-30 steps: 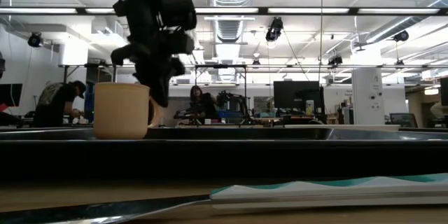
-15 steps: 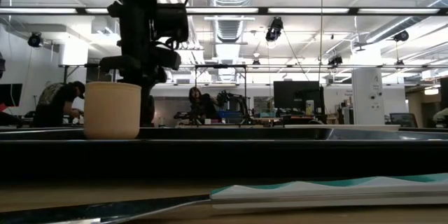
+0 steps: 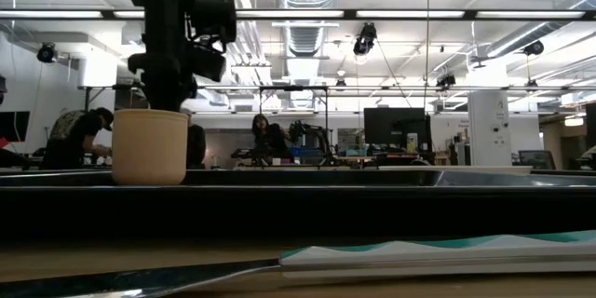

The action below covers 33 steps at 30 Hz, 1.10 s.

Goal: Set up tray
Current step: Put the mug on the tray

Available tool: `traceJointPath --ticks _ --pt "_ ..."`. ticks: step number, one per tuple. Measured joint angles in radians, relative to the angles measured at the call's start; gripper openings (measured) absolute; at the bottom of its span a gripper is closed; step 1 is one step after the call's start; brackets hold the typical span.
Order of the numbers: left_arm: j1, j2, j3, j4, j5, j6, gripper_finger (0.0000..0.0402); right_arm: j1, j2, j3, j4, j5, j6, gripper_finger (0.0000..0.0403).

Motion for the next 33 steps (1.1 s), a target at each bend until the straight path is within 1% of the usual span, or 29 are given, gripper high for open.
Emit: traceJointPath --ticks 8,15,17,19,23,27,33 --pt "-0.001 -0.032 -0.044 -0.015 0.015 -0.057 0.0000 0.000 0.000 0.000 0.001 -0.001 -0.033 0.0128" --pt "0.006 -0.057 0.053 0.002 -0.046 -0.045 0.0000 0.000 0.000 -0.001 0.002 -0.003 -0.034 0.0126" --pt "0.007 -0.056 0.055 0.014 -0.049 -0.044 0.0000 0.000 0.000 -0.001 0.003 -0.004 -0.034 0.0127" --pt "0.011 -0.049 0.035 0.014 -0.048 -0.040 0.0000 0.000 0.000 -0.001 0.006 -0.004 -0.029 0.0128" --pt "0.014 -0.048 -0.060 0.026 -0.043 -0.067 0.0000 0.000 0.000 -0.001 0.009 -0.005 -0.024 0.0129" --pt "0.024 -0.070 -0.135 0.044 0.053 -0.119 0.0000 0.000 0.000 -0.001 0.010 -0.008 -0.017 0.0127" --pt "0.003 -0.145 -0.187 0.048 0.068 -0.238 0.0000 0.000 0.000 -0.001 0.010 -0.008 -0.003 0.0129"
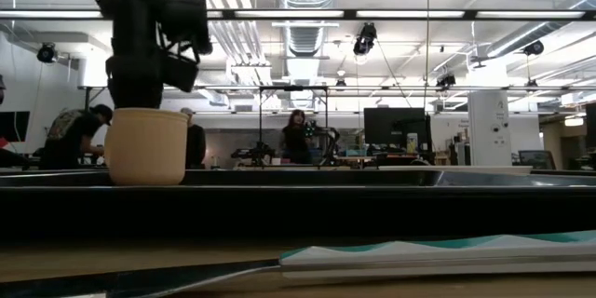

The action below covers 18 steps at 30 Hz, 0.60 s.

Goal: Set up tray
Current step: Put the mug on the tray

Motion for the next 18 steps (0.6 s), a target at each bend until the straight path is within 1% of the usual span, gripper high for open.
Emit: traceJointPath --ticks 4,8,11,15,18 --pt "-0.014 -0.074 -0.003 -0.013 0.000 -0.074 0.0000 0.000 0.000 0.000 0.000 0.000 -0.007 0.0126" --pt "-0.041 -0.123 -0.014 -0.032 0.000 -0.138 0.0000 0.000 0.000 0.000 0.001 0.000 -0.017 0.0123" --pt "-0.062 -0.127 -0.022 -0.046 -0.015 -0.155 0.0000 0.000 0.000 0.000 0.013 0.000 -0.034 0.0123" --pt "-0.071 -0.127 -0.019 -0.050 -0.079 -0.181 0.0000 0.000 0.000 0.000 0.022 -0.007 -0.038 0.0125" --pt "-0.071 -0.127 -0.015 -0.059 -0.085 -0.212 0.0000 0.000 0.000 0.000 0.022 -0.021 -0.038 0.0123"
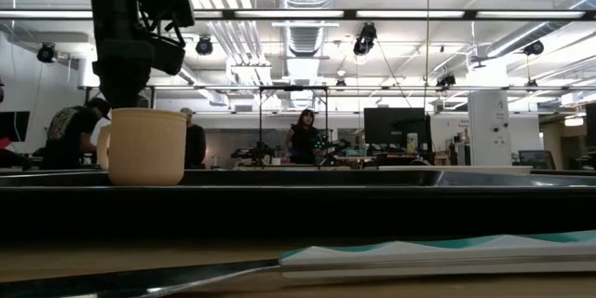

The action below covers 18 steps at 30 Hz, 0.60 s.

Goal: Set up tray
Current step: Put the mug on the tray

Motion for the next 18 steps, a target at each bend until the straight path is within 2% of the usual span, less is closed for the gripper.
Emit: traceJointPath --ticks 5,18 --pt "-0.025 0.000 -0.016 -0.004 0.027 -0.038 0.0000 0.000 0.000 0.000 0.000 -0.005 0.000 0.0122" --pt "-0.192 0.001 -0.010 -0.015 0.054 -0.229 0.0000 0.000 0.000 0.001 0.000 -0.006 -0.003 0.0119"
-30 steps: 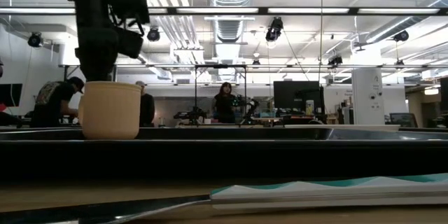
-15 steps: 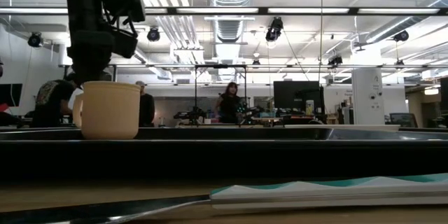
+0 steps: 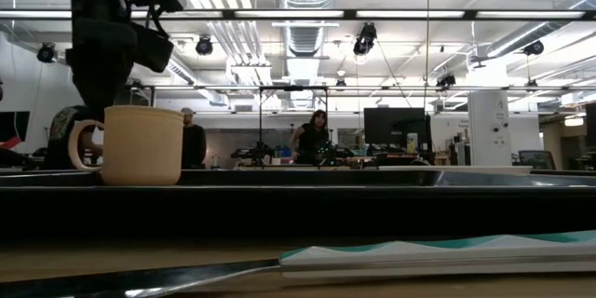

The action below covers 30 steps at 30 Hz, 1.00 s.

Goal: Set up tray
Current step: Put the mug on the tray

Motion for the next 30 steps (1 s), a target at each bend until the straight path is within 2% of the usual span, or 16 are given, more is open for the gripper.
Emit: traceJointPath --ticks 9,12,14,21,26,30 --pt "-0.058 0.000 0.044 -0.040 -0.030 -0.064 0.0000 0.000 -0.001 0.000 0.000 -0.001 0.000 0.0121" --pt "-0.056 0.000 0.123 -0.150 -0.083 -0.081 0.0000 0.000 -0.001 0.000 0.000 -0.001 0.000 0.0119" --pt "-0.064 -0.006 0.198 -0.146 -0.093 -0.090 0.0000 0.000 -0.001 0.000 0.000 -0.003 -0.001 0.0117" --pt "-0.229 0.037 0.383 -0.117 -0.134 -0.138 0.0000 0.000 -0.001 -0.001 -0.008 -0.018 -0.001 0.0119" --pt "-0.346 0.136 0.410 -0.106 -0.171 -0.170 0.0000 0.000 0.000 -0.002 -0.010 -0.018 -0.010 0.0113" --pt "-0.386 0.210 0.385 -0.082 -0.186 -0.172 0.0000 0.000 -0.001 -0.002 -0.010 -0.018 -0.021 0.0111"
